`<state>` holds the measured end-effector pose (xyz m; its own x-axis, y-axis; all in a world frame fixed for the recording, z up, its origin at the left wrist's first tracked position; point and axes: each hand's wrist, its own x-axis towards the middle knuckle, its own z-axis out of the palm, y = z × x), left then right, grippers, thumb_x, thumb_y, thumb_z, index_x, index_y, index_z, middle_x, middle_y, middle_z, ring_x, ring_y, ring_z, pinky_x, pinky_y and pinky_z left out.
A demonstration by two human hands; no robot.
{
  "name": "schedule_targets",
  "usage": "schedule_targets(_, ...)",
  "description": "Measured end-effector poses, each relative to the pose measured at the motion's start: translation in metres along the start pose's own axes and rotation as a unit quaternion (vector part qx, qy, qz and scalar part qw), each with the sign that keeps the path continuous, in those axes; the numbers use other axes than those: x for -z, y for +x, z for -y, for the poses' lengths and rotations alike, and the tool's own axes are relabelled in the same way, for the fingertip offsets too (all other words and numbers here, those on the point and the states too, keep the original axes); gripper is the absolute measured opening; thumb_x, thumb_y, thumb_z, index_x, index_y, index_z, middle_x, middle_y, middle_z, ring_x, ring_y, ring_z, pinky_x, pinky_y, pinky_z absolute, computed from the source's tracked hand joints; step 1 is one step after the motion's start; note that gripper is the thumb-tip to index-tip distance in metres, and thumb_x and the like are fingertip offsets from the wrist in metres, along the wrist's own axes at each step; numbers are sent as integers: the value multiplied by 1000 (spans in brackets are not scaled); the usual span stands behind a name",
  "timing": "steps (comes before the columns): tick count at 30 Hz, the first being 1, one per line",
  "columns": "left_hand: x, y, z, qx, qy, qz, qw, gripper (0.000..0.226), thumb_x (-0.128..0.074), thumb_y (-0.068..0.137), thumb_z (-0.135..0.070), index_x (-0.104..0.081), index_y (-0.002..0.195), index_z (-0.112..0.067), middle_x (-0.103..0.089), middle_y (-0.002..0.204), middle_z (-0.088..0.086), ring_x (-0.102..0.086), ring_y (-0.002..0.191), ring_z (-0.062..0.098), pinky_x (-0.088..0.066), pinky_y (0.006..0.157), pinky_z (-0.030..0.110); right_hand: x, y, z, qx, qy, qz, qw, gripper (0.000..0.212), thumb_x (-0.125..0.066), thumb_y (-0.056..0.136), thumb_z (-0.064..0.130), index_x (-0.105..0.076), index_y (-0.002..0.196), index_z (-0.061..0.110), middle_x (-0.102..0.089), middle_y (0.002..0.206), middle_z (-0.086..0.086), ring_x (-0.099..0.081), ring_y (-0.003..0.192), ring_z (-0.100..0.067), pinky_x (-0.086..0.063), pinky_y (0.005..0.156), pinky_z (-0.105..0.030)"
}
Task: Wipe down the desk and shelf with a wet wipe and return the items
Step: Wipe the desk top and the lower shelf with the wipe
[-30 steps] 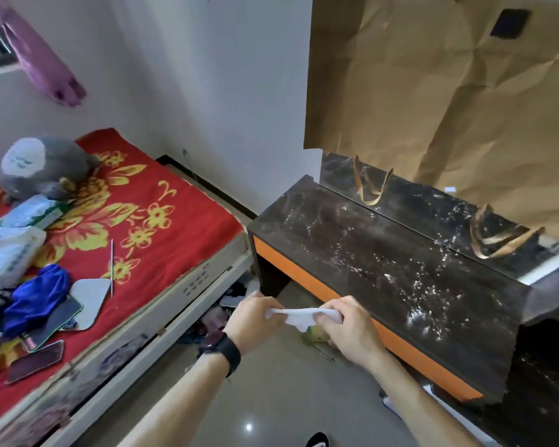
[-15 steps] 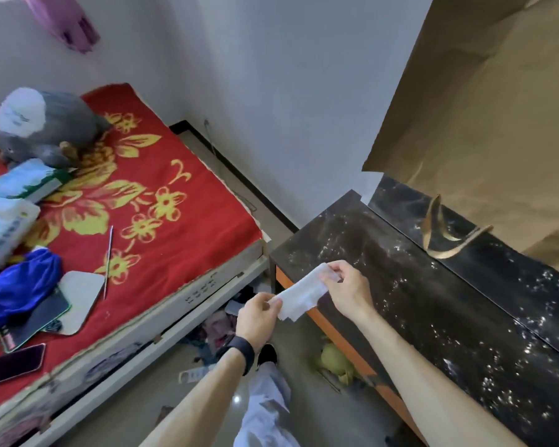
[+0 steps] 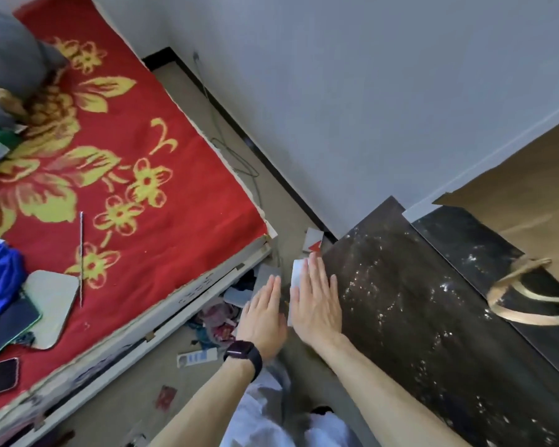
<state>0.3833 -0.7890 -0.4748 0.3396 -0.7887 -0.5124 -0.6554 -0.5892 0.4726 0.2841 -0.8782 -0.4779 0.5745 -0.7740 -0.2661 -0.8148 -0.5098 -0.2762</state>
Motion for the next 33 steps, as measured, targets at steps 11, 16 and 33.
schedule_targets(11, -5, 20, 37, -161, 223, 7, 961, 65, -30, 99, -42, -11, 157, -19, -13, 164, -2, -16, 150, 19, -22, 119, 50, -24, -79, -96, -124, -54, -7, 991, 69, -23, 102, 46, -9, 157, 6, -9, 166, -10, -7, 153, -21, -15, 121, -54)
schedule_targets(16, -1, 22, 39, -159, 253, 30, 954, 73, -40, 93, -34, -11, 157, -16, -18, 163, 1, -23, 148, 21, -34, 113, 52, -33, -30, -42, 31, -39, 9, 999, 66, -19, 104, 46, -4, 158, 11, -2, 167, -5, 1, 154, -19, -5, 121, -52)
schedule_targets(33, -2, 23, 37, -170, 285, 19, 943, 64, -13, 103, -53, -16, 156, -17, -12, 164, -1, -10, 151, 19, -11, 116, 49, -9, 28, -41, 21, -31, 14, 999, 63, -8, 104, 46, 10, 157, 17, 15, 165, 0, 18, 151, -15, 3, 122, -54)
